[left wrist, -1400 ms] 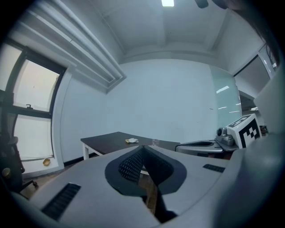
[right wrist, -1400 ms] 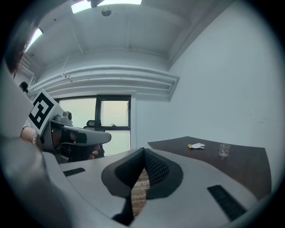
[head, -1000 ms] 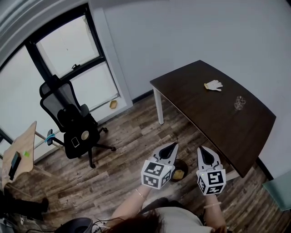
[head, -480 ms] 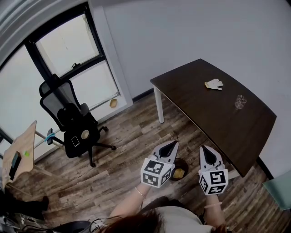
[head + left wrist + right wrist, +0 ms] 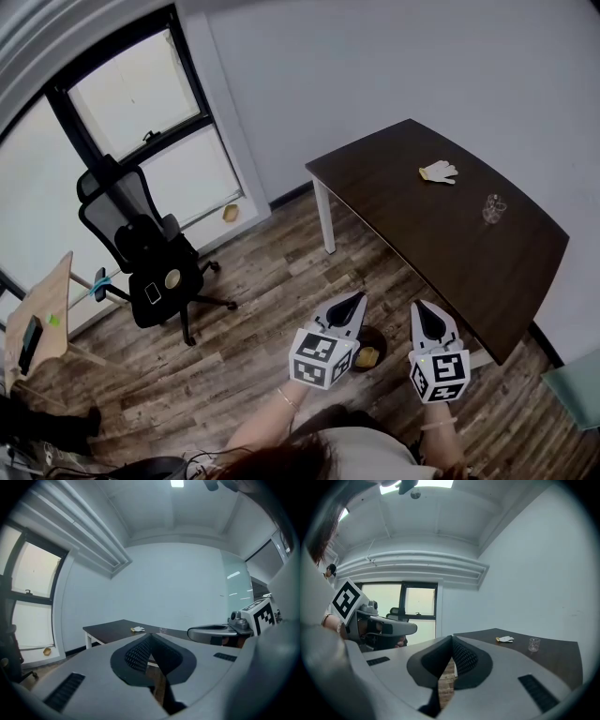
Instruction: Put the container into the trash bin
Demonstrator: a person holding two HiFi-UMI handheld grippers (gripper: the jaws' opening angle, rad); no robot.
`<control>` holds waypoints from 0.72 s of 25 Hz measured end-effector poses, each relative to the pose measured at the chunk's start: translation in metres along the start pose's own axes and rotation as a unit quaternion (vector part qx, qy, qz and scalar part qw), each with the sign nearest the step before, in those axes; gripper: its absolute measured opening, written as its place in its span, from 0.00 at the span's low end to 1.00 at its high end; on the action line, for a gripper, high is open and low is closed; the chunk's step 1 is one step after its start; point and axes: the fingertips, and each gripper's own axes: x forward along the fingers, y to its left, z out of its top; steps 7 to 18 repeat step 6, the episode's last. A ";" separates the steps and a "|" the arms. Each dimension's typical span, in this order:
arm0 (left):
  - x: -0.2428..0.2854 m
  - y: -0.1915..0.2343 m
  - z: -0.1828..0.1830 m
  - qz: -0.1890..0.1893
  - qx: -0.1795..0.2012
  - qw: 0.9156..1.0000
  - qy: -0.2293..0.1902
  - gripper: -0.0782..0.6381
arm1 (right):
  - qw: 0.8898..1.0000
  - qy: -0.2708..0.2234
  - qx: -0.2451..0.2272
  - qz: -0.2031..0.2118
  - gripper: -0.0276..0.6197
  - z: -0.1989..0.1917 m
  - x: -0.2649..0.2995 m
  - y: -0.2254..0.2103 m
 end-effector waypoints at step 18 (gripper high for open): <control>0.003 -0.001 -0.005 0.001 -0.001 1.000 0.004 0.13 | 1.000 0.000 0.003 0.001 0.05 -0.003 0.002 -0.003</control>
